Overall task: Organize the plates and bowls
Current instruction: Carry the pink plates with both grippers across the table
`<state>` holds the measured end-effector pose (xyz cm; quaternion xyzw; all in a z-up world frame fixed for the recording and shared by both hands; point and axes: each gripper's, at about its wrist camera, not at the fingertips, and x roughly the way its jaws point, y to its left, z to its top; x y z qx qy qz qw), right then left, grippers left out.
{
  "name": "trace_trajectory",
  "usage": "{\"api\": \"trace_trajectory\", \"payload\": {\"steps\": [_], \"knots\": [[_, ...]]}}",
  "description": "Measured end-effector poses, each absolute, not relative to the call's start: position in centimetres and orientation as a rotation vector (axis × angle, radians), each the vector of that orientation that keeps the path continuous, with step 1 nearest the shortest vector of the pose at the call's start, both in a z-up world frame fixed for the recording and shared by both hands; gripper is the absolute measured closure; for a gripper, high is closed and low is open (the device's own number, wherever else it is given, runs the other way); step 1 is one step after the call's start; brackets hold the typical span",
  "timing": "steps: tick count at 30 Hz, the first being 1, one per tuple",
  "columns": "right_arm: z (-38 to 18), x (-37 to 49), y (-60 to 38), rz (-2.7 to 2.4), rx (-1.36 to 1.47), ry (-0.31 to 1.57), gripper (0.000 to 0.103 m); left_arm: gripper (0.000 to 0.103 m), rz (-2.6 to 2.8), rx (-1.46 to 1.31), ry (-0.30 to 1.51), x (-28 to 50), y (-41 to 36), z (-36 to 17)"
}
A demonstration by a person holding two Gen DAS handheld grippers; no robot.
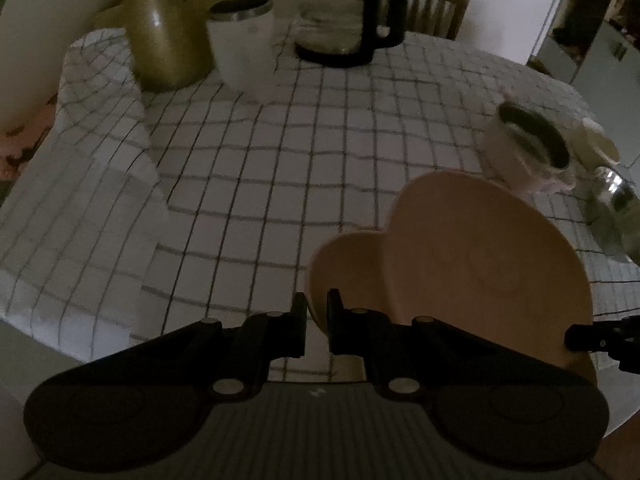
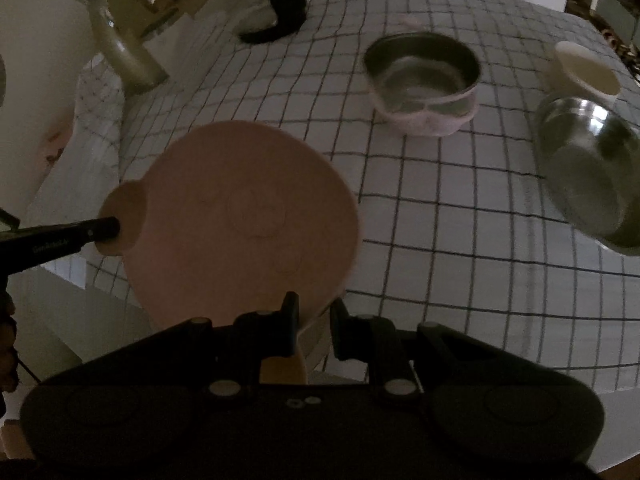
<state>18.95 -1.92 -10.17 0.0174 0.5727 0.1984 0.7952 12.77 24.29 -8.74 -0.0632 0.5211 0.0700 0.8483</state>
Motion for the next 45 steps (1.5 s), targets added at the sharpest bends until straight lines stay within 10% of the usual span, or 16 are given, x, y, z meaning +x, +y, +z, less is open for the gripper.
{"api": "trace_trajectory", "payload": {"steps": [45], "knots": [[-13.0,17.4,-0.3,0.452,-0.029,1.317,0.071,0.088,0.140,-0.093,1.204,9.1,24.9,-12.6]]}}
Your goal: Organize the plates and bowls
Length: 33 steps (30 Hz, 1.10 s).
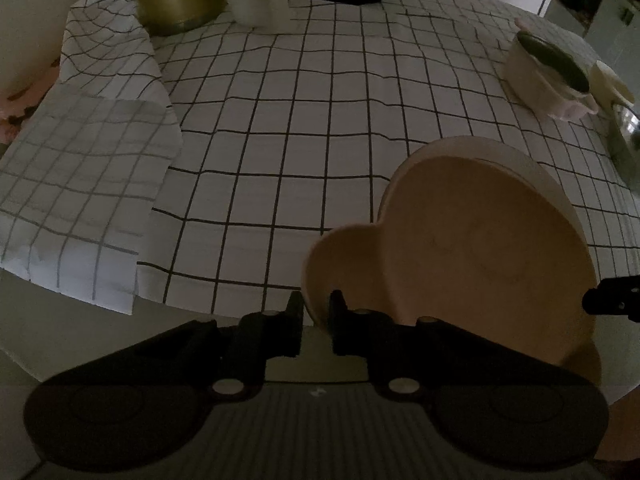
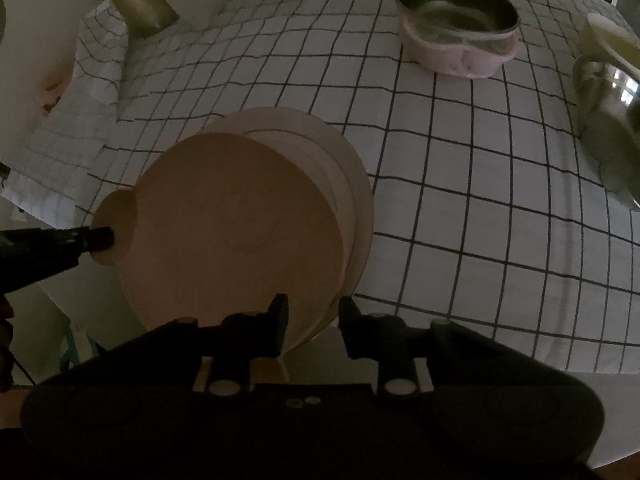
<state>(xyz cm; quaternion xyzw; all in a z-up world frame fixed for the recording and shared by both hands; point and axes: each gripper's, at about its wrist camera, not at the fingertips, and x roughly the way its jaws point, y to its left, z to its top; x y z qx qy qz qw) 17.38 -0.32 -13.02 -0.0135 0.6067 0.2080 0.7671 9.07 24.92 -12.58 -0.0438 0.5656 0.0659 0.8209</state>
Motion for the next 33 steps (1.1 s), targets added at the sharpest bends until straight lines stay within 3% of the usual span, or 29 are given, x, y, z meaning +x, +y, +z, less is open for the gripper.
{"api": "trace_trajectory", "payload": {"steps": [1,6,7,31,33], "knots": [[-12.9,17.4,-0.3,0.453,-0.031,1.314,0.071,0.086,0.135,-0.098,1.204,9.1,24.9,-12.6],[-12.5,17.3,-0.3,0.466,-0.030,1.301,0.064,0.049,0.117,-0.099,1.191,8.7,24.8,-12.4],[-12.4,17.3,-0.2,0.466,-0.031,1.297,0.063,0.047,0.114,-0.097,1.183,8.6,24.7,-12.2],[-6.3,15.4,-2.0,0.503,0.023,1.097,0.020,0.041,-0.039,-0.074,0.989,7.9,20.7,-4.4],[-5.6,15.2,-2.5,0.503,0.025,1.071,0.016,0.036,-0.054,-0.063,0.969,8.1,19.6,-3.8]]}}
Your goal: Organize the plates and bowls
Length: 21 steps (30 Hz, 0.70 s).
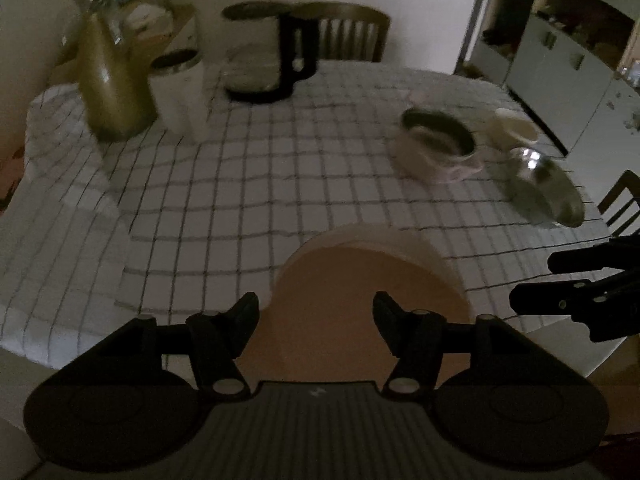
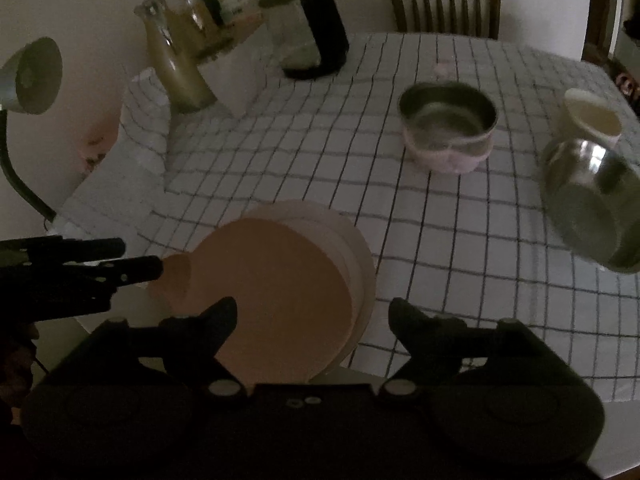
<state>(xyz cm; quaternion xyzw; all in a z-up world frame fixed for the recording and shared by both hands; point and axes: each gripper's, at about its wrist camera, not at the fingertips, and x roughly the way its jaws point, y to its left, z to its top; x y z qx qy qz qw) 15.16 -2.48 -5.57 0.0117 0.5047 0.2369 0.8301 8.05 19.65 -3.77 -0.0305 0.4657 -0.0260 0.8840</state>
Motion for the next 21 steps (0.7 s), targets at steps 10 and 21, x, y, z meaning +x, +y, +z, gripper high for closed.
{"api": "trace_trajectory", "payload": {"steps": [10,21], "knots": [[-2.6,14.8,-7.7,0.423,0.067,0.924,0.004,0.027,-0.142,-0.036,0.843,9.6,13.3,-1.0],[-1.7,16.3,-16.8,0.322,0.091,0.833,0.000,0.025,-0.174,-0.032,0.768,12.2,3.4,0.2]]}}
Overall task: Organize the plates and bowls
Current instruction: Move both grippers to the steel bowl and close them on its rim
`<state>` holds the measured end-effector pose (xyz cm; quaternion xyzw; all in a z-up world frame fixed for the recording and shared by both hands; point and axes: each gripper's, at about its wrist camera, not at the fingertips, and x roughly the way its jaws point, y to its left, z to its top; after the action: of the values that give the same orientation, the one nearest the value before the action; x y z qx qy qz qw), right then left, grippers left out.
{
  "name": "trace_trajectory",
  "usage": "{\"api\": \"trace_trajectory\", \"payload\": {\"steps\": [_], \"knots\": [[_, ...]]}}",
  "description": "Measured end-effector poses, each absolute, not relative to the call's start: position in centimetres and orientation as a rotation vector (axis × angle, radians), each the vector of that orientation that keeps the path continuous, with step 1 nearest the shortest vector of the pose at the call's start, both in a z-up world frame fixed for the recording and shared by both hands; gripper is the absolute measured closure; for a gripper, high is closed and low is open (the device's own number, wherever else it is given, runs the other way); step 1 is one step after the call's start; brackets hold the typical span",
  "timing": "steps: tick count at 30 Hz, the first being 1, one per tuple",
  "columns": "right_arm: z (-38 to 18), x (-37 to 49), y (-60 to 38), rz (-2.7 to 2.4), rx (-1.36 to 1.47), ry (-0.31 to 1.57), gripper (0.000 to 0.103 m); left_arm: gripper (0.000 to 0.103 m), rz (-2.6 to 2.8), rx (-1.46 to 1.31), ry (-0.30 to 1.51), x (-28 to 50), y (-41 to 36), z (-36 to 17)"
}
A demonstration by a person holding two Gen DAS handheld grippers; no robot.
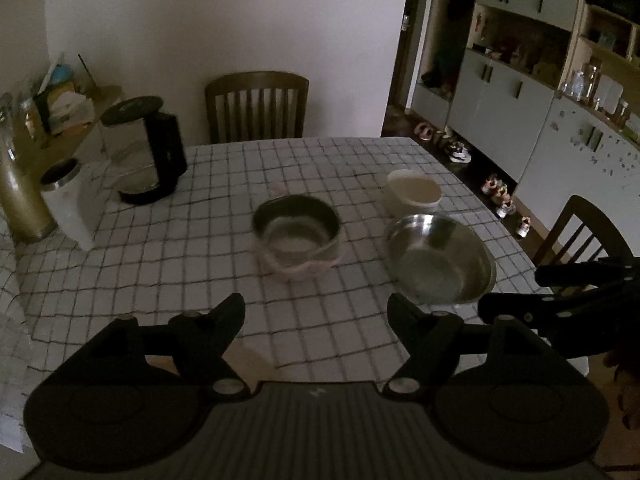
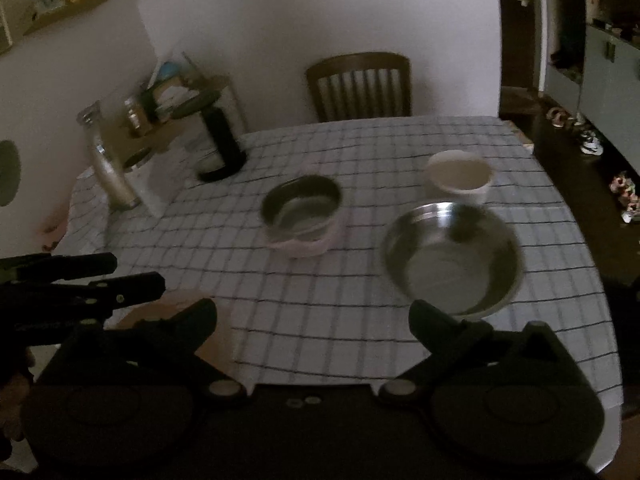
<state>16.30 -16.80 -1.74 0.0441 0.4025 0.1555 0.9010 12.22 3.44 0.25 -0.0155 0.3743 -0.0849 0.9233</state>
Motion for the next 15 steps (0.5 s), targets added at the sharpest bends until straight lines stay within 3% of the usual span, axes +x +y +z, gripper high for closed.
{"api": "trace_trajectory", "payload": {"steps": [15], "knots": [[-3.3,21.4,-28.2,0.309,-0.052,0.742,0.000,0.025,-0.095,-0.032,0.790,18.6,-8.3,-2.7]]}}
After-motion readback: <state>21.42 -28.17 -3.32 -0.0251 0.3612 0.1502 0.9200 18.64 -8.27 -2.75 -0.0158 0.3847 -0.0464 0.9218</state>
